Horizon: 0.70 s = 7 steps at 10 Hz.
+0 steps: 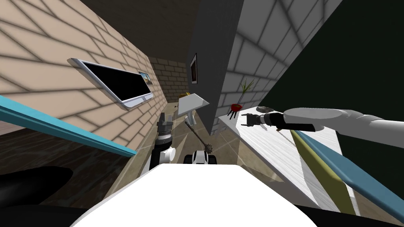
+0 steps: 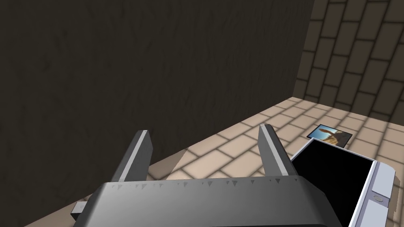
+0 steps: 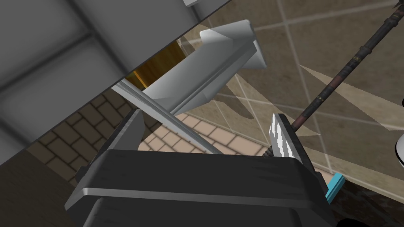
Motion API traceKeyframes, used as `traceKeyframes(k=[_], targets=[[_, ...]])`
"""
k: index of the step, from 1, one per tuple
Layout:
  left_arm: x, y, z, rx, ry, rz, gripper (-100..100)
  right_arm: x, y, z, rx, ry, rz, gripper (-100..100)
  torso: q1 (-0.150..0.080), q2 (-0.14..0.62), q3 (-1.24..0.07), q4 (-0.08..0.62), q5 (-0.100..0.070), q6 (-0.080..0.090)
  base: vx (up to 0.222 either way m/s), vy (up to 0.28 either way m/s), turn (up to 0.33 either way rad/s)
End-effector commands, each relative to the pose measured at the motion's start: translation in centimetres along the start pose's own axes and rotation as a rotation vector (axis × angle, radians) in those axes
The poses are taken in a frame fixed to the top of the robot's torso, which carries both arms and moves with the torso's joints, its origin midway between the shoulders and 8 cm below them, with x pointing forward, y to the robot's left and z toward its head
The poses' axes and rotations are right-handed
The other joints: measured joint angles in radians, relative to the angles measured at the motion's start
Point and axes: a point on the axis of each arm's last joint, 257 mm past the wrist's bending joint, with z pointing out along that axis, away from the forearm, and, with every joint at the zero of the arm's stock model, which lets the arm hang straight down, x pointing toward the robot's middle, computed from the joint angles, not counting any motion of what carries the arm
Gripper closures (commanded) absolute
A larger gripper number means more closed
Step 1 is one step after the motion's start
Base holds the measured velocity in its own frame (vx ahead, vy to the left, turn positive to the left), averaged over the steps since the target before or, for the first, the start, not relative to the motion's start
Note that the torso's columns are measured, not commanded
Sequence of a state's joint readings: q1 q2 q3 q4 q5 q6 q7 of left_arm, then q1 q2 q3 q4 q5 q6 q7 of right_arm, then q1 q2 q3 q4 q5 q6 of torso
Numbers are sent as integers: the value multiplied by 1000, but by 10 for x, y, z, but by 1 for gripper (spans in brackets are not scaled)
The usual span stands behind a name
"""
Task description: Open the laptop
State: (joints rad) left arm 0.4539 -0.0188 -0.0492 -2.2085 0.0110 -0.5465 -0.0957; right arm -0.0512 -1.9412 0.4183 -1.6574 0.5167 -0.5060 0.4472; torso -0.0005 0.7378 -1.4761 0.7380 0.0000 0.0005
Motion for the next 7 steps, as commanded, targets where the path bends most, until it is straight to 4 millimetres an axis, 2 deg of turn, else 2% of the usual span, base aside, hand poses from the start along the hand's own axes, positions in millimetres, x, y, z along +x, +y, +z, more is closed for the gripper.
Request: traceKeyframes(k=[1, 3, 4, 5, 7], targets=[[0, 0, 0, 0, 0, 0, 0, -19, 4, 2, -14, -26, -15, -100, 1, 0, 0, 0, 0, -1, 27, -17, 22], [0, 0, 0, 0, 0, 0, 0, -40, 10, 4, -34, -43, -34, -100, 0, 1, 0, 0, 0, 0, 44, -30, -95], [0, 0, 0, 0, 0, 0, 0, -36, 7, 3, -27, -35, -34, -100, 0, 0, 0, 0, 0, -1, 19, -11, -2], [0, 0, 0, 0, 0, 0, 0, -37, 7, 3, -27, -37, -32, 0, 1, 1, 1, 0, 0, -1, 0, 0, 0], [0, 0, 0, 0, 0, 0, 0, -37, 7, 3, -27, -37, -32, 0, 1, 1, 1, 0, 0, 0, 0, 0, 0]])
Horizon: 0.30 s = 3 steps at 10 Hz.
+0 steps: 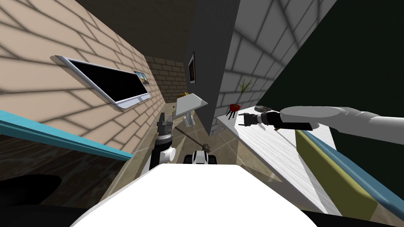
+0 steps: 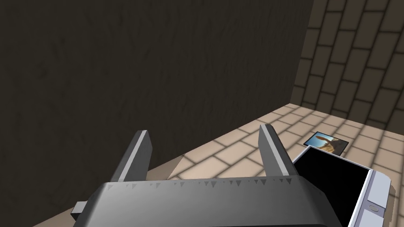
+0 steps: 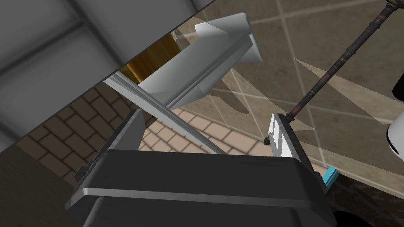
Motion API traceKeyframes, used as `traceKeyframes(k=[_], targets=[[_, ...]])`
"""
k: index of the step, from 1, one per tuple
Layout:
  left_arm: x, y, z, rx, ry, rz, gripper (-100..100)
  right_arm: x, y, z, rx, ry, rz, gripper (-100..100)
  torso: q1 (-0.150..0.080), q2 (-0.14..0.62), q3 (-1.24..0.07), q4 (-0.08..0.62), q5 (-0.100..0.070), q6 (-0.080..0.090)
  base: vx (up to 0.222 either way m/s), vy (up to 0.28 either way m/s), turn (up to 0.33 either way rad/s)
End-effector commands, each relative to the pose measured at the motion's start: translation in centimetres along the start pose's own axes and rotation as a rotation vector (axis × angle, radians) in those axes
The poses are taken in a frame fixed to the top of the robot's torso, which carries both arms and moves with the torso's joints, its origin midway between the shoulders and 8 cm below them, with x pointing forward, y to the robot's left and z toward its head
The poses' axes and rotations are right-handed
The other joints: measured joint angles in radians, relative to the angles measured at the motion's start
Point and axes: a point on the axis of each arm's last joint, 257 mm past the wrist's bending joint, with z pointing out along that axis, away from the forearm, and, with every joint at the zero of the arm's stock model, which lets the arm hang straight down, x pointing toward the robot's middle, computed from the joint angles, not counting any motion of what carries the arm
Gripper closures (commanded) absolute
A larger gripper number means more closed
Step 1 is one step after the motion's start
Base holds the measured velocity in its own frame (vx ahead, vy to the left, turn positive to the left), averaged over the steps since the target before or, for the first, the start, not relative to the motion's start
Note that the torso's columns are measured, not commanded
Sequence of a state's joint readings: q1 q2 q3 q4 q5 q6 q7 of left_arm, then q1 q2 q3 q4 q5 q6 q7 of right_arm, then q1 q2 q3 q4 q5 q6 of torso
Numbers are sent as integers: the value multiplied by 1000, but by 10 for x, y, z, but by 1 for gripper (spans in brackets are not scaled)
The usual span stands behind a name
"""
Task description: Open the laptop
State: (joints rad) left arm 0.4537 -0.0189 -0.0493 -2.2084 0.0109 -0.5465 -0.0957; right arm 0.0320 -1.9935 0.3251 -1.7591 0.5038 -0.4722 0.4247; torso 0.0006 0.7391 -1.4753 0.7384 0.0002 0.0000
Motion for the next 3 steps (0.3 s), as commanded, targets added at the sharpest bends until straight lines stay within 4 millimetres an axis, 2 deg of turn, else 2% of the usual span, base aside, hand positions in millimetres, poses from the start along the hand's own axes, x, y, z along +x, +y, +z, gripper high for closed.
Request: traceKeyframes(k=[1, 3], targets=[[0, 0, 0, 0, 0, 0, 0, 0, 0, 0, 0, 0, 0, 0, 0, -1, 0, 0, 0, 0, 0, 0, 0], [0, 0, 0, 0, 0, 0, 0, 0, 0, 0, 0, 0, 0, 0, -1, -1, -1, 0, 0, 0, 0, 0, 0]])
